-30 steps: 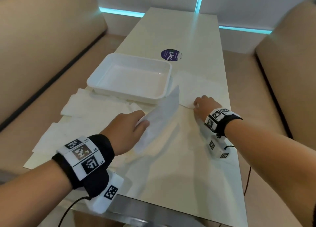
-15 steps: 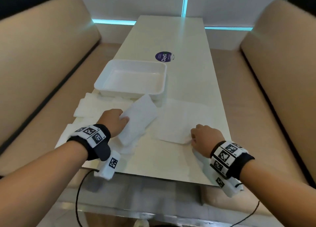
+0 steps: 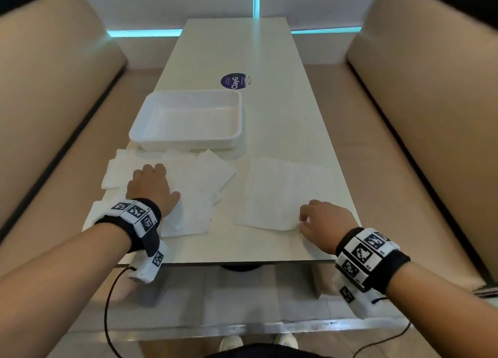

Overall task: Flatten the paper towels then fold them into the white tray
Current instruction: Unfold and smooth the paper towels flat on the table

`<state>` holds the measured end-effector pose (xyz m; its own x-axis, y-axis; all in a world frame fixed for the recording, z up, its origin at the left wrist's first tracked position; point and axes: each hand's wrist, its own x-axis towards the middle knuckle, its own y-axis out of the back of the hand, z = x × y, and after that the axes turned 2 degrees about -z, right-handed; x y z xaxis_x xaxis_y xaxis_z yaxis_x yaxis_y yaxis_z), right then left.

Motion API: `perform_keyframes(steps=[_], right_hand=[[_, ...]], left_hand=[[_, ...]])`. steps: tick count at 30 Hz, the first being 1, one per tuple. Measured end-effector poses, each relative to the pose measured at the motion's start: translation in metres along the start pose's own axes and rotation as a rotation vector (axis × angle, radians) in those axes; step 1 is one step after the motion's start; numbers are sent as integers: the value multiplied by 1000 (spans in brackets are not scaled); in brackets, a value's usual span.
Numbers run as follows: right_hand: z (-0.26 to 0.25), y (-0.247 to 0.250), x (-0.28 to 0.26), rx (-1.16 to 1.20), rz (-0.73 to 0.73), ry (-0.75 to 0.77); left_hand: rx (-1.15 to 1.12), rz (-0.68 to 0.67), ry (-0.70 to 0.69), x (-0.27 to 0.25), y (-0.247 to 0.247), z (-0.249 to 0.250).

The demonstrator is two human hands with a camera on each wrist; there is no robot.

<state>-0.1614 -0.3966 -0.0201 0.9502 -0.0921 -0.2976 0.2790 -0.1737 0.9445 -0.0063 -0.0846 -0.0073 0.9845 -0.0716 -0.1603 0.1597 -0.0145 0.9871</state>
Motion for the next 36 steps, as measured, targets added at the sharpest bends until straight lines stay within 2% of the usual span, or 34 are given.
perform_keyframes(steps=[2,4,7,9,11,14,19,23,26,30,36], right_hand=[[0,2,-4,23,4,-10],[-3,3,-7,37,3,-13],[-6,6,-11,83,-2,-9],[-6,8,-12,110,-12,0],[-6,10,-13,122,-19,1],[-8,9,-14,122,-28,4],[-13,7,-17,165,-34,-6],[-15,9,-16,246,-40,1],[-16,10,-20,310,-85,63],[-11,10,-23,216,-104,135],[-11,12,-23,256,-35,142]], left_hand=[[27,81,-127,-5,5,14],[-83,98,-305,-14,10,35],[-300,-89,-615,-37,6,70],[-279,-225,-782,-53,-2,92],[-217,-296,-848,-64,-14,109],[-168,-279,-862,-72,-31,125],[-94,-58,-946,-74,-45,129],[-190,95,-1002,-73,-44,126],[-260,14,-923,-71,-42,125],[-375,-144,-772,-66,-39,111],[-269,-242,-704,-59,-37,95]])
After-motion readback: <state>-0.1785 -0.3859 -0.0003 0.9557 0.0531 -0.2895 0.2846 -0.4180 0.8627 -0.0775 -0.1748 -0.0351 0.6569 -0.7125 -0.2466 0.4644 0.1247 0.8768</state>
